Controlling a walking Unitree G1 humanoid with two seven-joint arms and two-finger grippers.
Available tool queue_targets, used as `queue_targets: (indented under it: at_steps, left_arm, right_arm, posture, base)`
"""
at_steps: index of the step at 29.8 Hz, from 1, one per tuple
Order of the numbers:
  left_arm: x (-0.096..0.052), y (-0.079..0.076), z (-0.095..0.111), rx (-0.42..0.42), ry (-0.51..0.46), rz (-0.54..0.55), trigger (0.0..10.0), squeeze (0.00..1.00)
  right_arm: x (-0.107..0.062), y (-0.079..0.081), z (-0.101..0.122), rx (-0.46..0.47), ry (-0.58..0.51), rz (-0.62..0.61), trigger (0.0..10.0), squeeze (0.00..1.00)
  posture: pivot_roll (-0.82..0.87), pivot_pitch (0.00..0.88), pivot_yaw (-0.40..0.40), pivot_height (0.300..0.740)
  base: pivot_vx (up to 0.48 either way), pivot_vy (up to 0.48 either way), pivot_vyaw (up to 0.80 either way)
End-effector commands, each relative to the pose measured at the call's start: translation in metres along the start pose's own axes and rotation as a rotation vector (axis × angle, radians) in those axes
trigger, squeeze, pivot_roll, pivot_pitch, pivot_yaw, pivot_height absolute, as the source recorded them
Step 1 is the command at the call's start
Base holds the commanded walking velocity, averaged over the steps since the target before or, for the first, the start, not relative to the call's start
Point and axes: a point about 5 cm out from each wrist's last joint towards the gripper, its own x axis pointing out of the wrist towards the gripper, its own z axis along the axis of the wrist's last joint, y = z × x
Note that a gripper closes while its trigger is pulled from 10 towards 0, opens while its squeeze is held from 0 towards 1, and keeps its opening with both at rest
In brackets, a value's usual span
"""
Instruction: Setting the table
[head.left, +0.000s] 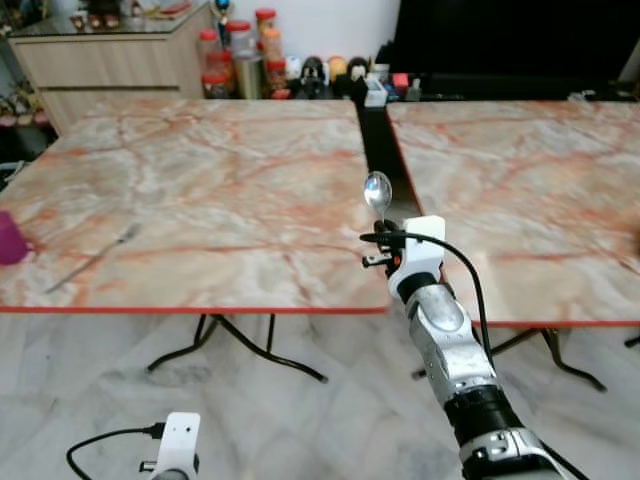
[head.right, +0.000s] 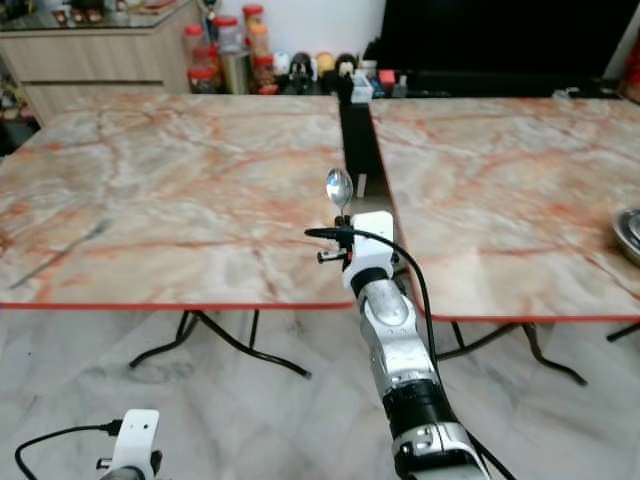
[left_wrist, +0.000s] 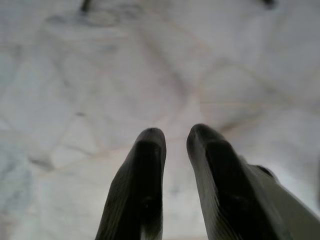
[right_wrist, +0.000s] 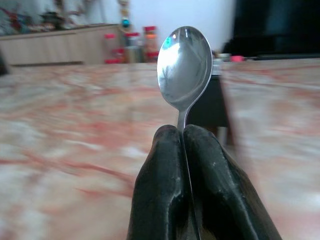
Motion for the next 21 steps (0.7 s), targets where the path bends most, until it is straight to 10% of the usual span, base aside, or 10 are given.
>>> queue_targets:
  at_steps: [1, 21]
  left_arm:
    - [-0.0002, 0.0012, -0.0016, -0.002, 0.006, 0.003, 10.0, 0.00]
    - [-0.0007, -0.0002, -0.0036, 0.006, 0.009, -0.005, 10.0, 0.00]
  right_arm:
    - [0.0038, 0.0034, 0.0096, -0.004, -0.039, 0.011, 10.0, 0.00]
    - [0.0014, 0.0048, 0.0068, -0.016, -0.037, 0.017, 10.0, 0.00]
  posture:
    - [-0.08, 0.000, 0.021, 0.728]
    - [-0.09, 0.000, 0.026, 0.728]
  base:
    - [0.000, -0.458, 0.00]
    - [0.000, -0.451, 0.00]
